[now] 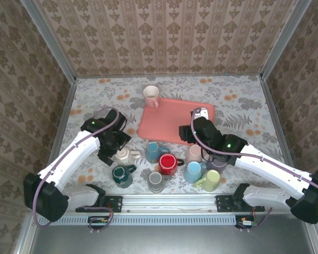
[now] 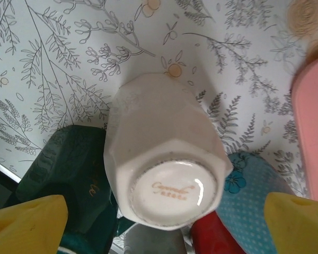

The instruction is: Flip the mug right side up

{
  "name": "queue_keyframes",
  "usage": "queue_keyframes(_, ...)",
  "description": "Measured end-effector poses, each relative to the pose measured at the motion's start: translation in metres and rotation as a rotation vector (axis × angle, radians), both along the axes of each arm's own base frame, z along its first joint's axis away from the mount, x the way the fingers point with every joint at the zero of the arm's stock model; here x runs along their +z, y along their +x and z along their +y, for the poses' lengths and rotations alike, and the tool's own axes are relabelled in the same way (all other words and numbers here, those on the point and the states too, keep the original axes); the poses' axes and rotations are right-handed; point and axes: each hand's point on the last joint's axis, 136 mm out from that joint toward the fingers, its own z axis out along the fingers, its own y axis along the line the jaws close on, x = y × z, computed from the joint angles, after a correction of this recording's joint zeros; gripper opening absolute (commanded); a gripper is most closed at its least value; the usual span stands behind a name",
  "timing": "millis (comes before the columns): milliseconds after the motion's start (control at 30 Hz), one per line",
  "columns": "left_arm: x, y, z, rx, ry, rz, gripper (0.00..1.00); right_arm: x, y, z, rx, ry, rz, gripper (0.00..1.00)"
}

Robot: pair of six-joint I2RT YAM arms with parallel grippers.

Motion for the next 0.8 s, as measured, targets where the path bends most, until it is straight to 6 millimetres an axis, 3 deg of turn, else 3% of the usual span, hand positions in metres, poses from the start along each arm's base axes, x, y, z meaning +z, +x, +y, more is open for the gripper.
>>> queue_keyframes(133,-0.017,-0.005,0.001,0.014,0.010,0.036,0.89,-0.001,0.000,-0.001,-0.004,-0.004,-0.002,0.66)
queue_keyframes(500,-0.046,0.006,-0.007,0.021,0.007,0.053,0.86,-0.008,0.001,0.004,0.000,-0.021,0.011,0.66)
queue_keyframes(733,-0.057,0.009,-0.006,0.035,0.004,0.068,0.76,-0.015,-0.002,0.003,0.002,-0.029,0.022,0.66)
queue_keyframes(800,-0.057,0.010,-0.006,0.036,0.000,0.069,0.69,-0.017,-0.002,0.003,0.002,-0.033,0.025,0.66)
